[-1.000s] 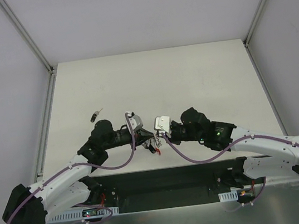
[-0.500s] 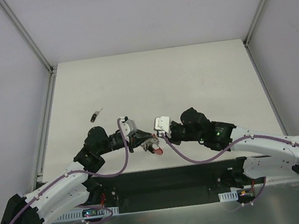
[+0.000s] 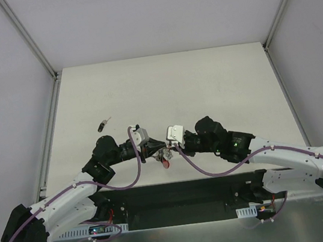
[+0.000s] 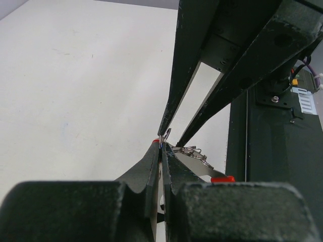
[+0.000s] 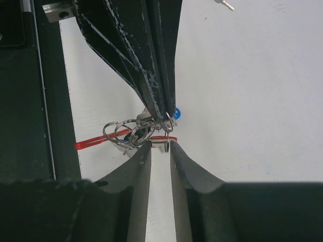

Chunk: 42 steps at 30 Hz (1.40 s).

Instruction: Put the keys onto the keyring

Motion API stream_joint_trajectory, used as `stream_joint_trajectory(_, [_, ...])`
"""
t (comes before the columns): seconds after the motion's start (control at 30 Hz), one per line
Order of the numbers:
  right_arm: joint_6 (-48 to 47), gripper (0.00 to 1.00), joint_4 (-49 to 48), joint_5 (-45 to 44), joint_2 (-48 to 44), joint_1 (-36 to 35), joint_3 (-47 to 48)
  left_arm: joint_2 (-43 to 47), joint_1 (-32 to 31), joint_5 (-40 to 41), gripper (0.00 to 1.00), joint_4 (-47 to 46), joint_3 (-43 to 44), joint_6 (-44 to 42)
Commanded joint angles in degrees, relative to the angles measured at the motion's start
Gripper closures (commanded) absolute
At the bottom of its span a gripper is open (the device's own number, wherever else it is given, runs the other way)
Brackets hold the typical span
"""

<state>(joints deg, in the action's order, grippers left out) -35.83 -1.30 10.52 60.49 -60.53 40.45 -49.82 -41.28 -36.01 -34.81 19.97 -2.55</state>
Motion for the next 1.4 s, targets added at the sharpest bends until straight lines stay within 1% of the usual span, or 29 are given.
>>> stream_joint_trajectory(0.0, [1.2, 0.75, -3.8, -1.6, -0.8, -0.4, -0.3, 0.4, -0.2, -2.3, 1.0, -6.7, 0.8, -0.8])
stream_joint_trajectory(0.17, [1.4, 0.76, -4.7, -3.1, -1.0, -0.3, -0.6, 0.2, -0.2, -3.2, 1.0, -6.8, 0.8, -0.6])
stream_joint_trajectory(0.27, [1.5, 0.79, -4.7, -2.8, -1.0, -0.3, -0.5, 0.0, -0.2, -3.6, 1.0, -6.8, 0.7, -0.6])
stream_joint_trajectory(0.37, [1.5, 0.87, -4.9, -1.3, -1.1, -0.4, -0.5, -0.4, -0.1, -3.9, 1.0, -7.8, 0.6, -0.4])
stream_joint_trajectory(0.43, [1.5, 0.94, -4.9, 0.0, -1.2, -0.3, -0.5, -0.6, -0.2, -3.5, 1.0, -8.8, 0.3, -0.1])
stream_joint_trajectory(0.47, [1.6, 0.99, -4.9, 0.4, -1.2, -0.3, -0.5, -0.8, -0.1, -3.4, 1.0, -10.2, 0.1, 0.2])
stream_joint_trajectory(0.67, [1.4, 0.99, -4.6, 0.6, -1.4, -0.3, -0.5, -1.6, -0.2, -1.7, 1.0, -14.7, -1.1, 0.6])
stream_joint_trajectory(0.73, [1.3, 0.99, -4.6, 0.6, -1.3, -0.3, -0.5, -2.0, -0.2, -0.7, 1.0, -17.6, -1.6, 0.9])
stream_joint_trajectory(0.83, [1.2, 0.99, -4.0, -1.7, -1.3, -0.4, 0.0, -4.0, -0.2, -0.5, 1.0, -22.3, -2.1, 1.8])
stream_joint_trajectory(0.97, [0.8, 0.99, -2.0, -6.1, -1.7, -0.3, 1.5, -5.1, -0.2, 0.1, 1.0, -23.6, -2.7, 2.5])
stream_joint_trajectory(1.0, [0.5, 0.99, -1.6, -7.1, -1.9, -0.4, 2.2, -4.6, -0.2, 0.3, 0.99, -23.2, -3.2, 2.4])
stream_joint_trajectory(1.03, [-0.1, 0.99, -0.7, -7.4, -2.1, -0.3, 2.4, -3.9, -0.2, 0.6, 0.93, -22.4, -3.3, 2.4])
stream_joint_trajectory(1.1, [-0.7, 0.99, 0.4, -7.7, -2.0, -0.4, 3.7, -1.3, -0.2, 1.6, 0.84, -17.7, -3.1, 1.7])
stream_joint_trajectory(1.23, [-3.0, 0.99, 4.5, -7.1, -1.3, -0.8, 5.9, 3.8, -0.2, 4.1, 0.74, -7.4, -2.1, -0.2])
stream_joint_trajectory(1.27, [-3.9, 0.99, 5.0, -6.8, -1.3, -1.0, 6.2, 5.4, -0.1, 4.4, 0.73, -3.4, -1.4, -0.9])
stream_joint_trajectory(1.37, [-5.0, 0.99, 6.7, -6.7, -1.1, -1.2, 7.2, 7.0, -0.2, 5.9, 0.69, 2.3, 0.3, -1.4])
